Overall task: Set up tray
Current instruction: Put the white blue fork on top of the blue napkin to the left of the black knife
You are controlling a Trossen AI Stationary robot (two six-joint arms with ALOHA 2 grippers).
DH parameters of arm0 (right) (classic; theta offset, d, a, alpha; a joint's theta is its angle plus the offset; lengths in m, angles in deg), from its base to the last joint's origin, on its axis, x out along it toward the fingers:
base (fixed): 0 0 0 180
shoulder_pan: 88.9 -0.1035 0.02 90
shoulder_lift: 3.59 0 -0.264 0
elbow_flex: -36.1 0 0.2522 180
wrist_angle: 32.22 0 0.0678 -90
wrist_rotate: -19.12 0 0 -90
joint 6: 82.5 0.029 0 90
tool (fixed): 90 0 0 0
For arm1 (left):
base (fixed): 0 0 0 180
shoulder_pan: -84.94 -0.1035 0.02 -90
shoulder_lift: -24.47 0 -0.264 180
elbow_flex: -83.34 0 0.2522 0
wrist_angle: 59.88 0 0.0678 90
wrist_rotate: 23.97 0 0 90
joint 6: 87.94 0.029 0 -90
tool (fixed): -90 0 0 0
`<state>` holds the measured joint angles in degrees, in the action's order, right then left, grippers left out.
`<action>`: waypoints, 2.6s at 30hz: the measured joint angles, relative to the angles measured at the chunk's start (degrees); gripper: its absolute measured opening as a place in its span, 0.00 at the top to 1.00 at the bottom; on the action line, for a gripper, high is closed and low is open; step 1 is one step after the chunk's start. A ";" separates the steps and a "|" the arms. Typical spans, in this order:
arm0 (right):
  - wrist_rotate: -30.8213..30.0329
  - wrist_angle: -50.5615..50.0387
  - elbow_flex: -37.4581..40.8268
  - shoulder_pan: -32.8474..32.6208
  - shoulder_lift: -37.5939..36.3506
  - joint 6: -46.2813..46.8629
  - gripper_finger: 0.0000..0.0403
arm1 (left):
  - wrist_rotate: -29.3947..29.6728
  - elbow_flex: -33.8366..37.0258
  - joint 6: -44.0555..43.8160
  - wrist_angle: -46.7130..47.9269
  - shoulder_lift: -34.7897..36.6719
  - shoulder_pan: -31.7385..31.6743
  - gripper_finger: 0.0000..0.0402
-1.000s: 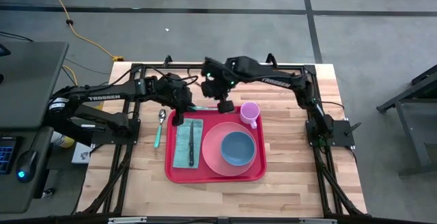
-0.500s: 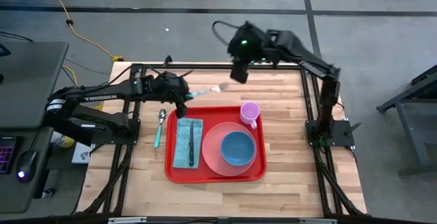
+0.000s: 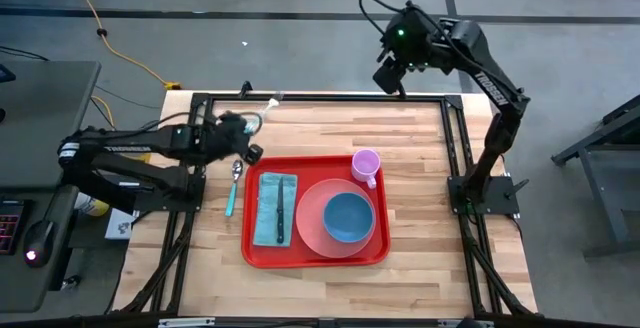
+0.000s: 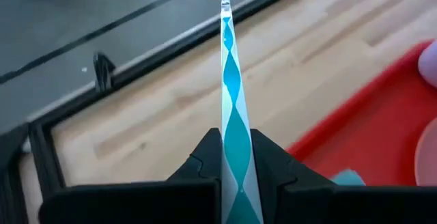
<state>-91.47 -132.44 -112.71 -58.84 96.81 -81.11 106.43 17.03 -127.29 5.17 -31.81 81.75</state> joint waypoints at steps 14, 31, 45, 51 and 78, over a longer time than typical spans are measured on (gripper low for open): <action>0.15 1.36 0.04 6.06 -0.11 -5.93 0.61 | -0.32 0.00 -36.79 13.24 -5.15 21.20 0.84; 6.17 4.44 0.04 12.09 -0.07 -8.91 0.62 | -11.61 0.00 -53.55 6.37 -18.86 34.80 0.84; 7.06 4.44 0.04 12.07 -0.04 -10.43 0.62 | -16.04 -0.04 -53.81 8.42 -22.52 35.07 0.84; 7.29 4.44 0.04 12.07 -0.04 -10.43 0.62 | -18.21 -0.04 -53.88 8.55 -23.28 37.06 0.84; 7.52 4.46 0.07 12.07 -0.02 -10.85 0.62 | -23.86 -0.04 -51.83 -11.27 -34.43 37.71 0.77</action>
<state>-83.94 -127.98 -112.64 -46.77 96.78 -91.96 82.57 16.98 -179.12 -6.10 -66.24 119.46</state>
